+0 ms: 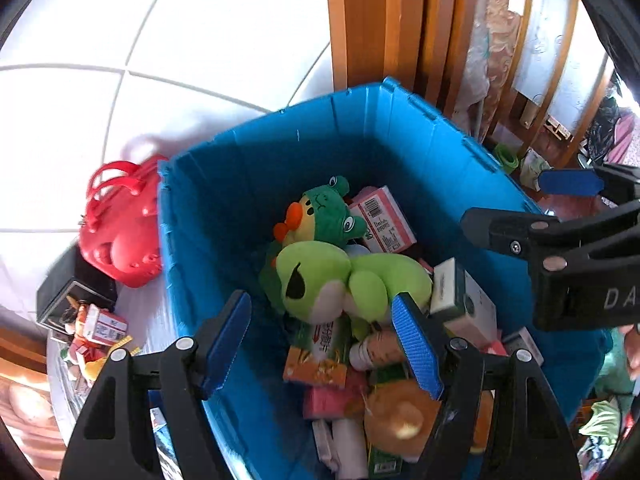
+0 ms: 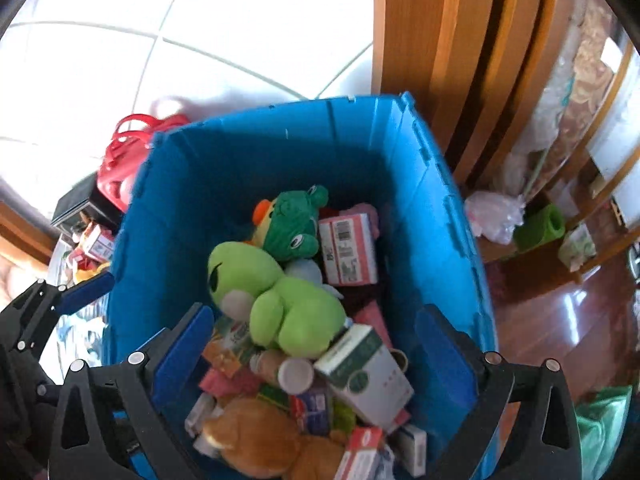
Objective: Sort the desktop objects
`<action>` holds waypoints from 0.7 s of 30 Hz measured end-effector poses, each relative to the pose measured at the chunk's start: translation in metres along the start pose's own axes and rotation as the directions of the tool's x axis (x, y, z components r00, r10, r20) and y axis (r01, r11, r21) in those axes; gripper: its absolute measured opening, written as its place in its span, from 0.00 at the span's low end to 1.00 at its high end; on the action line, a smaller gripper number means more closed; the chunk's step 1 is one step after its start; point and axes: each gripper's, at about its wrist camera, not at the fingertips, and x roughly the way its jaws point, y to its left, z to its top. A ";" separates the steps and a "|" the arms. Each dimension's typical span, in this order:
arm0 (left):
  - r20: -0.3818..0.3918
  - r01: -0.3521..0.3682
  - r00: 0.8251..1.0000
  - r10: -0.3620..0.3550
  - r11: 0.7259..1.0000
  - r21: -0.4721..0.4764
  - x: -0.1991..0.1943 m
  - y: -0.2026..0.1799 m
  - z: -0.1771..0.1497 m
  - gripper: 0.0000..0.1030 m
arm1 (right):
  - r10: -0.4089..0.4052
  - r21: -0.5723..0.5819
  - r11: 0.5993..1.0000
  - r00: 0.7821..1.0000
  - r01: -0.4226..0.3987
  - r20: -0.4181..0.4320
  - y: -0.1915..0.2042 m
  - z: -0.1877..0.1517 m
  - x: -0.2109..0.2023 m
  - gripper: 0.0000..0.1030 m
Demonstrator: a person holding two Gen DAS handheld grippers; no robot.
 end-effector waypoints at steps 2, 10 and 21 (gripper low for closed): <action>0.032 -0.004 0.999 0.005 1.000 -0.012 -0.016 0.001 -0.010 0.71 | -0.006 -0.023 1.000 1.000 0.007 0.023 0.006 -0.013 -0.013 1.00; 0.249 -0.023 0.967 0.050 0.994 -0.109 -0.072 -0.001 -0.073 0.72 | 0.004 -0.087 0.996 0.971 0.017 0.241 0.022 -0.092 -0.059 1.00; 0.424 -0.024 0.897 0.122 0.973 -0.230 -0.096 -0.007 -0.148 0.76 | -0.081 -0.014 0.995 0.867 0.101 0.492 0.023 -0.190 -0.071 1.00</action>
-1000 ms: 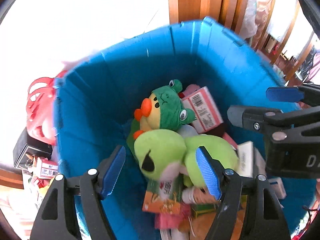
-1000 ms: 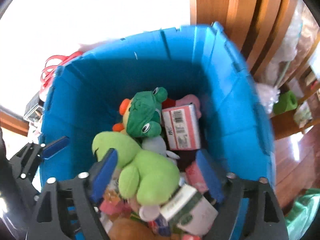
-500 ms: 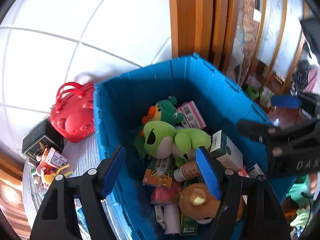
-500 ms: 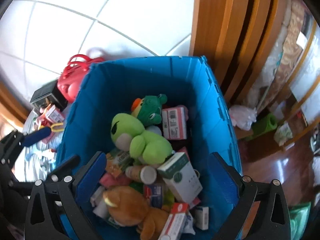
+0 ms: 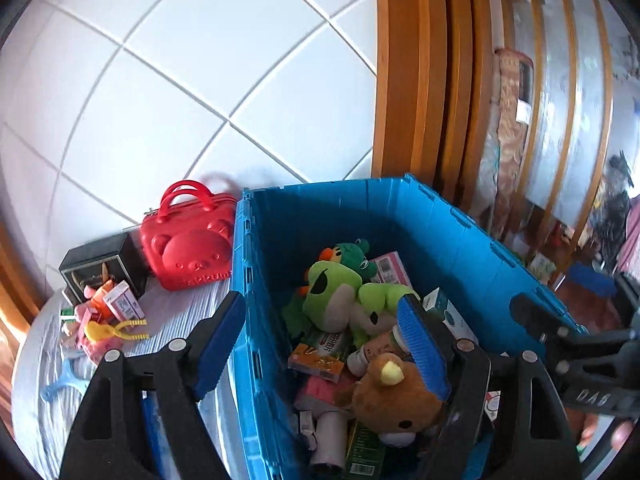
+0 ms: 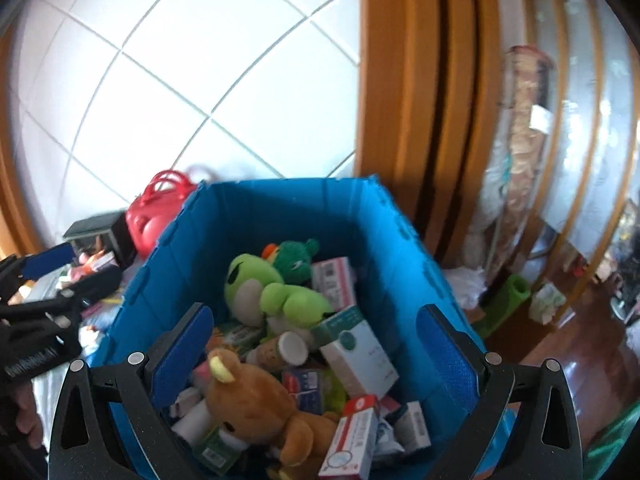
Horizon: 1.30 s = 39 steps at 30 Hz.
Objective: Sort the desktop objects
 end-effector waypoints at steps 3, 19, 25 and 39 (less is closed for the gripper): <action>0.028 0.008 1.000 -0.008 1.000 0.000 -0.010 -0.004 -0.012 0.76 | 0.003 0.019 1.000 1.000 -0.003 0.003 0.000 -0.019 -0.001 1.00; 0.038 -0.033 0.999 0.035 0.999 -0.037 -0.022 -0.017 -0.055 0.76 | -0.058 0.081 0.995 0.997 0.054 0.058 -0.009 -0.070 -0.017 1.00; 0.019 -0.092 0.996 0.093 0.995 -0.038 -0.022 -0.020 -0.059 0.76 | -0.046 0.101 0.994 0.997 0.041 0.055 -0.014 -0.071 -0.018 1.00; -0.014 -0.066 0.998 0.066 0.998 -0.017 -0.018 -0.027 -0.062 0.76 | -0.043 0.101 0.994 0.998 0.039 0.037 -0.022 -0.072 -0.013 1.00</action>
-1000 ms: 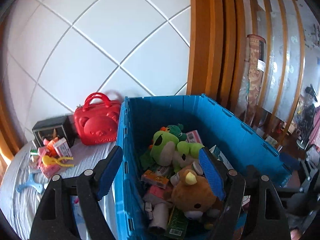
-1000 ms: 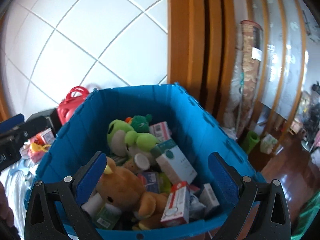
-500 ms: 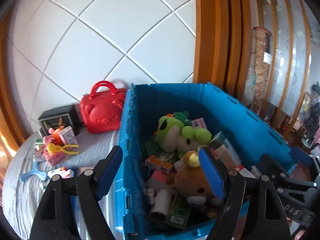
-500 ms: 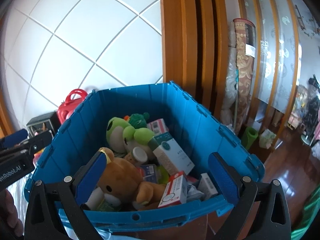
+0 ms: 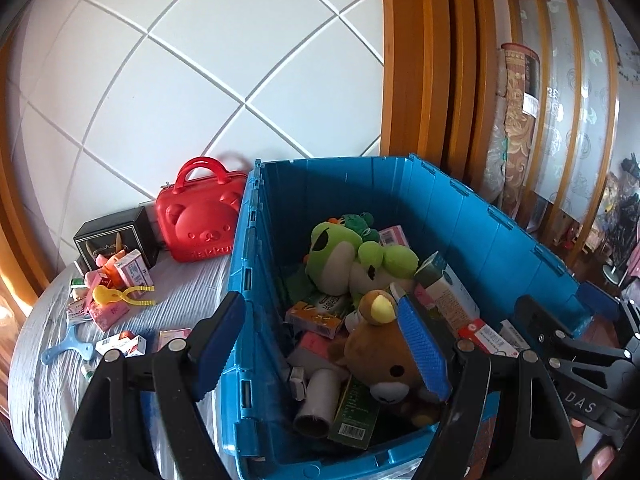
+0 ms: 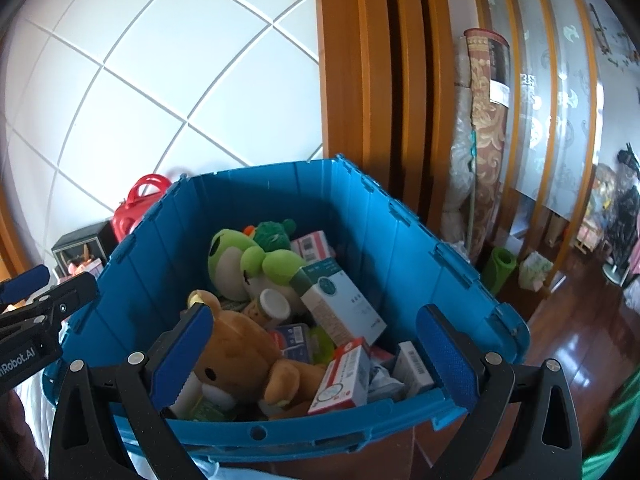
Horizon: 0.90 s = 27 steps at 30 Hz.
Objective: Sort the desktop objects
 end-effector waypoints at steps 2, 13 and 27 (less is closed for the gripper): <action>-0.006 0.007 1.000 -0.007 1.000 -0.003 0.002 -0.001 0.000 0.76 | -0.001 0.000 1.000 1.000 0.001 0.001 0.000 0.000 0.000 1.00; -0.015 0.010 1.000 -0.010 1.000 -0.002 0.007 -0.002 -0.001 0.76 | -0.009 0.002 1.000 1.000 0.009 -0.001 -0.003 0.000 0.004 1.00; -0.018 0.012 1.000 -0.012 1.000 -0.008 0.007 0.002 -0.001 0.76 | -0.004 -0.011 1.000 1.000 0.004 0.002 0.000 0.002 0.005 1.00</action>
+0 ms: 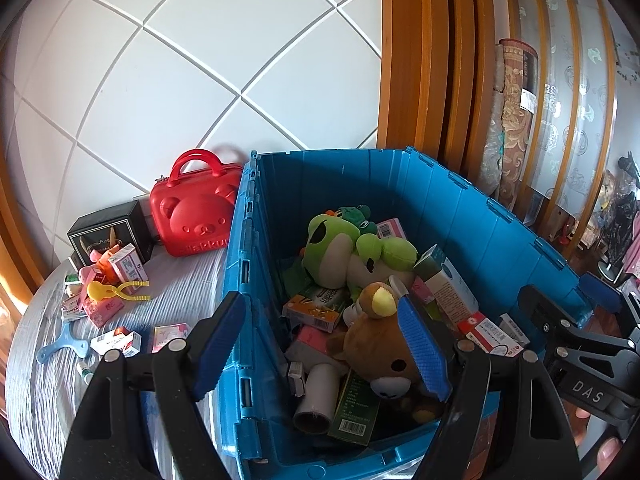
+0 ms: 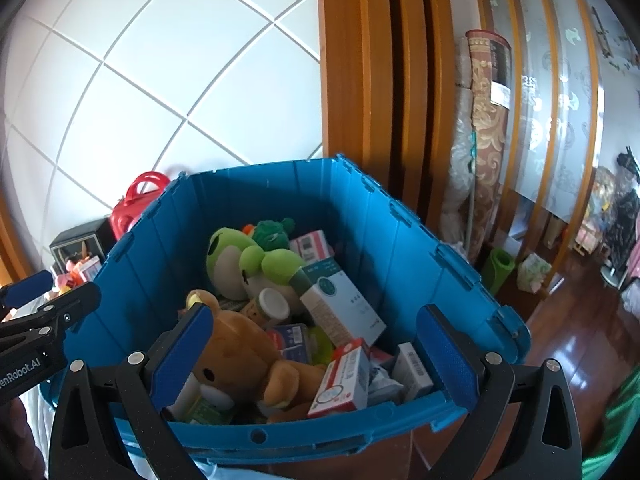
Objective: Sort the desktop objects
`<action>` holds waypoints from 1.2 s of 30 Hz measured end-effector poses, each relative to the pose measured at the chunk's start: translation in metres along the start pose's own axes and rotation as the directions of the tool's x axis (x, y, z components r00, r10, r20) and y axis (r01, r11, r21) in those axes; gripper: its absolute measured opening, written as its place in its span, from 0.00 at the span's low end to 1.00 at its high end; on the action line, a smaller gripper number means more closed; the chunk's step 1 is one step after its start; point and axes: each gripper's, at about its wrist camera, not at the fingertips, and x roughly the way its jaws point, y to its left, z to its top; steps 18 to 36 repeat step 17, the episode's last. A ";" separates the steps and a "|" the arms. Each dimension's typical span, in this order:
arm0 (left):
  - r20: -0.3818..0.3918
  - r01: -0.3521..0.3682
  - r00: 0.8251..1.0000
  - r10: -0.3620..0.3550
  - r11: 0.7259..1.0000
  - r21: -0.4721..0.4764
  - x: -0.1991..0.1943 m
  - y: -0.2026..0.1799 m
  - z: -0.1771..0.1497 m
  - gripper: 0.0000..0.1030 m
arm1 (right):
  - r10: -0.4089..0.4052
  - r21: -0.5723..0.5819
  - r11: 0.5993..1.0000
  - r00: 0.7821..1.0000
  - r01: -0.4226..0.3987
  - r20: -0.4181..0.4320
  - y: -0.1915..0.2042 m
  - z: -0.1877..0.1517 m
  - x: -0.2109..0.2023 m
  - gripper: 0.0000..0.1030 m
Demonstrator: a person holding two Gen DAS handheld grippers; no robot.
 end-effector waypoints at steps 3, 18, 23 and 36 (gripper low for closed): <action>-0.002 -0.001 1.000 0.001 1.000 0.001 0.001 0.000 0.000 0.76 | 0.000 0.000 1.000 1.000 0.000 -0.001 0.000 0.001 0.001 1.00; 0.005 0.009 1.000 -0.009 1.000 -0.012 -0.001 0.004 -0.001 0.76 | -0.004 -0.005 1.000 1.000 0.004 -0.015 -0.002 0.001 0.003 1.00; 0.005 0.009 1.000 -0.009 1.000 -0.012 -0.001 0.004 -0.001 0.76 | -0.004 -0.005 1.000 1.000 0.004 -0.015 -0.002 0.001 0.003 1.00; 0.005 0.009 1.000 -0.009 1.000 -0.012 -0.001 0.004 -0.001 0.76 | -0.004 -0.005 1.000 1.000 0.004 -0.015 -0.002 0.001 0.003 1.00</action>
